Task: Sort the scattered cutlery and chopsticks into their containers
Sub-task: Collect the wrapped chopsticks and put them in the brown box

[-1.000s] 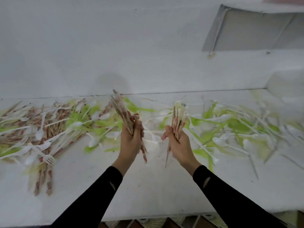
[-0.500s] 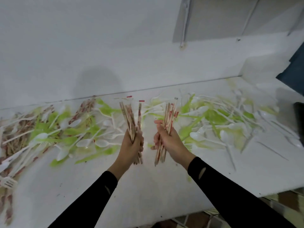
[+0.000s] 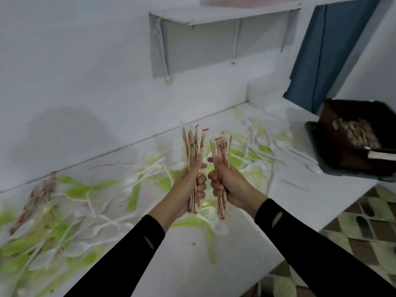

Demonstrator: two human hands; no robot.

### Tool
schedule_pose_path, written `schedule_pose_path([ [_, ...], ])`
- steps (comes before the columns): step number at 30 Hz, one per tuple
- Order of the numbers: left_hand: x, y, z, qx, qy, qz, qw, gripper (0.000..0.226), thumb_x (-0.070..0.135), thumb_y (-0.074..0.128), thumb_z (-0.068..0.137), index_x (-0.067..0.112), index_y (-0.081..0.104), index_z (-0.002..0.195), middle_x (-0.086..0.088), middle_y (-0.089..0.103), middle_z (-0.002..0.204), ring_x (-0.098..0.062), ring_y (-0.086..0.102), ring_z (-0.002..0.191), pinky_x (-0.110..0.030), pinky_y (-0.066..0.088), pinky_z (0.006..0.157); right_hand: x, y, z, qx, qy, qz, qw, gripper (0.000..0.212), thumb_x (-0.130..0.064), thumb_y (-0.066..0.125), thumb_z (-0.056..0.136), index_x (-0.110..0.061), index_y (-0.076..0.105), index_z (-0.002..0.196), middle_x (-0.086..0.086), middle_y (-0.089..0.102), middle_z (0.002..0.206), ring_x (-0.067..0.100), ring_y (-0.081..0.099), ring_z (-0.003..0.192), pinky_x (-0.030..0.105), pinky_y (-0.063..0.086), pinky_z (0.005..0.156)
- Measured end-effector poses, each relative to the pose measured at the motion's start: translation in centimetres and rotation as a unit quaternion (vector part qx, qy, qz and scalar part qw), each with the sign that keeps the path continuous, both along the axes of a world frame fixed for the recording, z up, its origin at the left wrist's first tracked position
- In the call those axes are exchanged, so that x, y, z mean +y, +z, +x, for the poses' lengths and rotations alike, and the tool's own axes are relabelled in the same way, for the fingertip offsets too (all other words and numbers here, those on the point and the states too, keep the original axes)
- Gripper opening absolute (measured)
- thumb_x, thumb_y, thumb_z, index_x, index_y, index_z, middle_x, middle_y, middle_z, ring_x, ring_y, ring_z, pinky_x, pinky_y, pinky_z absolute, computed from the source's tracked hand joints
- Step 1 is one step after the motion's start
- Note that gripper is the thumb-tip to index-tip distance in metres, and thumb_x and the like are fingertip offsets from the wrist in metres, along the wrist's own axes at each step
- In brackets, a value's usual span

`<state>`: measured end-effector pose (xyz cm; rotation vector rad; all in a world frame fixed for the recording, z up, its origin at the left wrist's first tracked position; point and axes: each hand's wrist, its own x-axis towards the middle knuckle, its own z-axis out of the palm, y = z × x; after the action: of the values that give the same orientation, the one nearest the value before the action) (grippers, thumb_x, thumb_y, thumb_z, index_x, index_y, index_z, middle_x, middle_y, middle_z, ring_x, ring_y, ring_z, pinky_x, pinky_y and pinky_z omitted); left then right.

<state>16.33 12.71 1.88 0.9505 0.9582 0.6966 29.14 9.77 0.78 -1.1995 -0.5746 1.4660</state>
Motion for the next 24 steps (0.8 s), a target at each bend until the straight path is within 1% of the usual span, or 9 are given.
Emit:
schedule_pose_path([
  [2, 0.5, 0.5, 2.4, -0.053, -0.013, -0.054, 0.997, 0.029, 0.037, 0.042, 0.101, 0.012, 0.053, 0.107, 0.002, 0.037, 0.055, -0.010, 0.032, 0.043, -0.018, 0.026, 0.038, 0.0, 0.8, 2.4, -0.008, -0.016, -0.007, 1.000, 0.027, -0.037, 0.043, 0.105, -0.012, 0.051, 0.112, -0.001, 0.042, 0.059, 0.011, 0.032, 0.039, 0.020, 0.031, 0.038],
  [4, 1.0, 0.9, 5.0, -0.094, -0.032, -0.077, 0.992, 0.026, 0.030, 0.036, 0.099, 0.012, 0.053, 0.106, 0.001, 0.039, 0.057, -0.010, 0.033, 0.043, -0.018, 0.025, 0.039, 0.1, 1.5, 5.3, -0.012, -0.031, -0.014, 0.999, 0.023, -0.034, 0.044, 0.104, -0.013, 0.051, 0.109, -0.001, 0.045, 0.060, 0.011, 0.035, 0.040, 0.021, 0.032, 0.038],
  [7, 1.2, 1.5, 10.1, -0.077, -0.051, -0.048, 0.995, 0.019, 0.018, 0.041, 0.099, 0.011, 0.054, 0.110, 0.001, 0.041, 0.058, -0.010, 0.035, 0.044, -0.018, 0.028, 0.038, 0.1, 2.7, 10.3, -0.021, -0.049, -0.011, 0.999, 0.019, -0.030, 0.047, 0.103, -0.013, 0.052, 0.111, 0.000, 0.046, 0.061, 0.012, 0.036, 0.042, 0.021, 0.032, 0.037],
  [9, 1.2, 2.1, 14.1, -0.058, -0.054, -0.024, 0.997, 0.016, 0.013, 0.047, 0.099, 0.009, 0.053, 0.113, 0.000, 0.045, 0.060, -0.011, 0.038, 0.046, -0.021, 0.031, 0.039, 0.1, 3.8, 14.0, -0.032, -0.064, -0.003, 0.997, 0.014, -0.026, 0.050, 0.102, -0.013, 0.051, 0.107, 0.000, 0.048, 0.061, 0.012, 0.037, 0.042, 0.021, 0.032, 0.037],
  [13, 1.2, 3.8, 21.9, -0.054, -0.075, 0.021, 0.996, 0.014, 0.018, 0.054, 0.100, 0.007, 0.053, 0.109, -0.001, 0.058, 0.070, -0.013, 0.051, 0.054, -0.025, 0.044, 0.048, 0.3, 5.9, 21.8, -0.039, -0.107, 0.029, 0.993, 0.012, -0.023, 0.054, 0.101, -0.013, 0.048, 0.102, 0.000, 0.049, 0.064, 0.010, 0.038, 0.040, 0.019, 0.031, 0.035],
  [16, 1.2, 5.2, 28.2, -0.078, -0.086, 0.039, 0.992, 0.015, 0.018, 0.051, 0.102, 0.008, 0.054, 0.113, -0.004, 0.064, 0.082, -0.013, 0.062, 0.062, -0.026, 0.054, 0.057, -0.1, 7.1, 28.1, -0.038, -0.151, 0.054, 0.986, 0.009, -0.021, 0.054, 0.101, -0.015, 0.048, 0.099, 0.001, 0.050, 0.065, 0.008, 0.036, 0.040, 0.019, 0.028, 0.033],
  [18, 1.2, 5.8, 32.3, -0.097, -0.100, 0.041, 0.989, 0.018, 0.019, 0.048, 0.104, 0.009, 0.051, 0.119, -0.006, 0.063, 0.091, -0.015, 0.065, 0.070, -0.029, 0.057, 0.063, -0.7, 7.8, 32.1, -0.037, -0.178, 0.069, 0.981, 0.008, -0.021, 0.053, 0.101, -0.016, 0.047, 0.099, 0.000, 0.049, 0.064, 0.008, 0.035, 0.040, 0.018, 0.027, 0.033],
  [20, 1.2, 6.3, 35.4, -0.117, -0.112, 0.046, 0.986, 0.020, 0.019, 0.045, 0.104, 0.010, 0.048, 0.122, -0.007, 0.063, 0.093, -0.017, 0.065, 0.073, -0.031, 0.059, 0.068, -1.2, 8.2, 35.2, -0.029, -0.202, 0.075, 0.976, 0.008, -0.021, 0.052, 0.101, -0.016, 0.046, 0.099, -0.001, 0.049, 0.063, 0.007, 0.035, 0.040, 0.017, 0.028, 0.033],
  [24, 0.6, 6.8, 41.5, -0.132, -0.134, 0.076, 0.979, 0.023, 0.018, 0.045, 0.104, 0.008, 0.047, 0.125, -0.006, 0.064, 0.091, -0.013, 0.065, 0.070, -0.028, 0.059, 0.067, -2.8, 8.4, 41.3, -0.046, -0.262, 0.089, 0.960, 0.009, -0.023, 0.051, 0.102, -0.014, 0.048, 0.100, -0.001, 0.045, 0.061, 0.007, 0.034, 0.040, 0.018, 0.028, 0.034],
])
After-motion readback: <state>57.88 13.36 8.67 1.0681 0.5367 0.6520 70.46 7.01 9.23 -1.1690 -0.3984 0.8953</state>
